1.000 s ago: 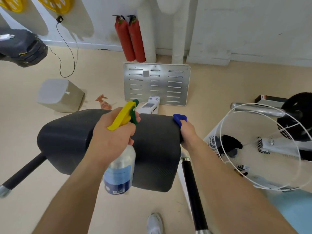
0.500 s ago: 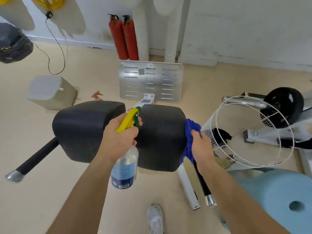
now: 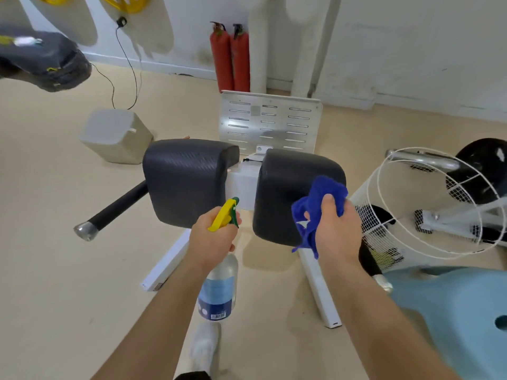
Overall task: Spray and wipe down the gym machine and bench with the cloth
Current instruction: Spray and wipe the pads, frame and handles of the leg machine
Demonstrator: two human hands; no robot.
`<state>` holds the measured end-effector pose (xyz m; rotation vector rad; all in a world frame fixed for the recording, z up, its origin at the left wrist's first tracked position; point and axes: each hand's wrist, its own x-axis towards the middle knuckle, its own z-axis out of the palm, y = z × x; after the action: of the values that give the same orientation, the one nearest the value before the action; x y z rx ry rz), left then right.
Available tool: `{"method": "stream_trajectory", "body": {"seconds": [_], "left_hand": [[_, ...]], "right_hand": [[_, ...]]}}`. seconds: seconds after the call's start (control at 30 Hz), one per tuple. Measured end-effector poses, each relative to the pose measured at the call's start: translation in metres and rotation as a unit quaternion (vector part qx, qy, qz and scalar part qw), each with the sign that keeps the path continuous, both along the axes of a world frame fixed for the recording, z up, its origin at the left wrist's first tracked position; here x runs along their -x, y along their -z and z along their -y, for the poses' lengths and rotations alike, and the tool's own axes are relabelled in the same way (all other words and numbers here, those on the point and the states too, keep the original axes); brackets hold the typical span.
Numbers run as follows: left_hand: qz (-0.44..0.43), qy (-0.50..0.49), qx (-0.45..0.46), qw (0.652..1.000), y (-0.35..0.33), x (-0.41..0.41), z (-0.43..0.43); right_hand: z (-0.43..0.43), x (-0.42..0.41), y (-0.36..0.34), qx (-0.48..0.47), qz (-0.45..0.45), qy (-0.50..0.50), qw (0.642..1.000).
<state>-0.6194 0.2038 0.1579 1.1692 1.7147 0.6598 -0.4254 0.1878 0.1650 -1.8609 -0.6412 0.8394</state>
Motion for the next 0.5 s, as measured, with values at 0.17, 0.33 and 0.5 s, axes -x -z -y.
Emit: {"method": "stream_trajectory", "body": {"seconds": [0.17,0.33,0.5], "left_hand": [[0.028,0.042,0.014,0.999,0.019,0.020,-0.001],[0.051,0.086,0.026,0.995,0.045,0.040,-0.014],[0.057,0.128,0.021,0.990,0.068,0.049,-0.033]], "right_hand": [[-0.036,0.018,-0.018,-0.032,0.048,-0.001,0.998],[-0.077,0.048,-0.031,-0.070,0.167,-0.062,0.982],[-0.103,0.073,-0.026,-0.058,0.228,-0.084,0.968]]}}
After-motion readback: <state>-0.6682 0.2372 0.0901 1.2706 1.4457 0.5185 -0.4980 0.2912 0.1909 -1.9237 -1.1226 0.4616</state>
